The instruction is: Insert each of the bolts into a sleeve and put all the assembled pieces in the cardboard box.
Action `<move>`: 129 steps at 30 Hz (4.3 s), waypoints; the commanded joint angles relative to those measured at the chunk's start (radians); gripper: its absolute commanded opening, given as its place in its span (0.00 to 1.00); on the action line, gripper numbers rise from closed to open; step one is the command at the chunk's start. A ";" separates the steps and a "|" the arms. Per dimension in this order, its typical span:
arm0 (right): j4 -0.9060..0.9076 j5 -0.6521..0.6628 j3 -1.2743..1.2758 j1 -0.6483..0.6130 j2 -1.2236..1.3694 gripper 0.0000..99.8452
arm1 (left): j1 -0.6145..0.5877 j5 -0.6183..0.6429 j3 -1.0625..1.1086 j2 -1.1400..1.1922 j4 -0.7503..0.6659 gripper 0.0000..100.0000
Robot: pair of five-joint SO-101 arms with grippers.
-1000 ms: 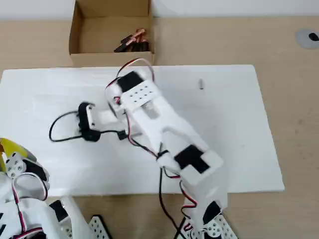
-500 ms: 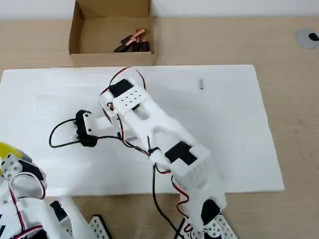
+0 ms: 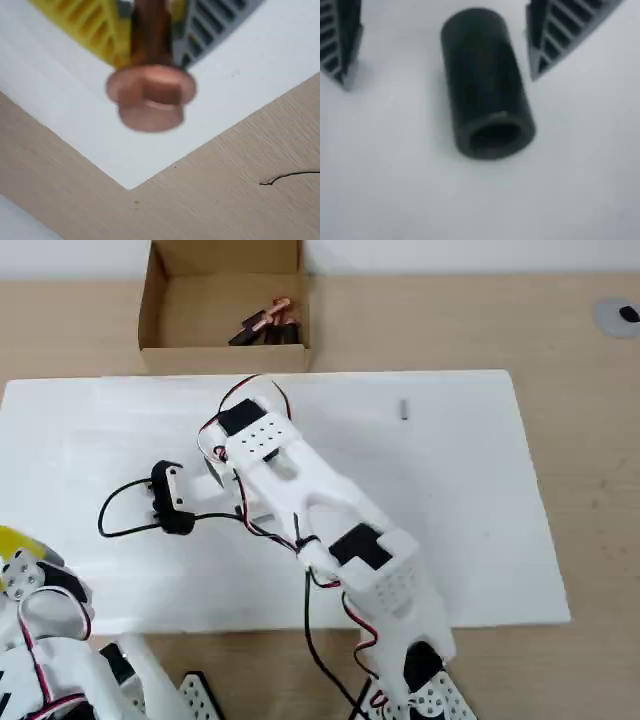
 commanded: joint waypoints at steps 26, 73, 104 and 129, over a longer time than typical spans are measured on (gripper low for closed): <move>0.216 -0.373 -0.611 0.082 0.062 0.01 | 0.060 -0.031 0.000 0.005 -0.031 0.01; -0.479 -1.003 1.529 -0.113 -2.453 0.01 | 0.812 0.130 0.293 0.005 -0.479 0.01; -0.830 -1.102 1.830 -0.260 -2.562 0.01 | 1.188 0.147 -0.048 -0.001 -0.146 0.01; -0.832 -1.195 1.824 -0.185 -2.566 0.01 | 1.111 0.144 0.133 -0.127 -0.318 0.01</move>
